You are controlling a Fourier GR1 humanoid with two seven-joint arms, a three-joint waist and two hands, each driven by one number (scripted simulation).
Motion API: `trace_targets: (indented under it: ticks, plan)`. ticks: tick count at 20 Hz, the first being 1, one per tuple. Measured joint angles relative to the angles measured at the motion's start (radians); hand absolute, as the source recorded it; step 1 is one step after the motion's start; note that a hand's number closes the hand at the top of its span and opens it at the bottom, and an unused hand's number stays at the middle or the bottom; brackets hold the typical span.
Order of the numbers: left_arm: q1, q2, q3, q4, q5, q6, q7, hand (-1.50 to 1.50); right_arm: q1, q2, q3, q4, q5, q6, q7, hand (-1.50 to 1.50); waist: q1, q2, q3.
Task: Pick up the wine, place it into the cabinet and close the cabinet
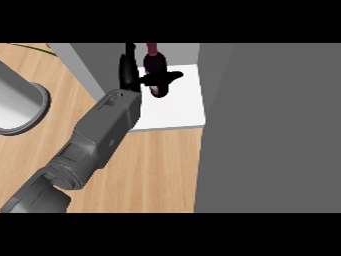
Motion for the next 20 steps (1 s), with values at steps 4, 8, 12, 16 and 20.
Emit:
trace_targets:
  ticks: [4,8,12,16,20]
  plan:
    - [0.011,-0.008,0.014,-0.028,-0.001,-0.052,-0.034,-1.5,-0.011,0.011,0.018,-0.001,0.001,-0.013,0.016,-1.5,0.014,-0.003,-0.001]
    - [0.027,-0.014,0.032,-0.081,0.003,-0.095,-0.068,-1.5,0.003,0.015,0.023,-0.004,0.002,-0.019,0.018,-1.5,0.029,-0.011,-0.001]
    - [0.063,-0.024,0.034,-0.158,0.002,-0.11,-0.082,-1.5,-0.001,0.019,0.032,-0.007,0.004,-0.036,0.029,-1.5,0.049,-0.02,-0.001]
    - [0.115,-0.018,0.029,-0.242,-0.008,-0.128,-0.076,-1.5,0.015,0.009,0.015,-0.009,0.005,-0.033,0.022,-1.5,0.058,-0.024,-0.001]
    - [0.173,-0.012,0.009,-0.349,-0.024,-0.128,-0.055,-1.5,0.018,0.016,0.037,-0.009,0.009,-0.05,0.026,-1.5,0.068,-0.028,-0.001]
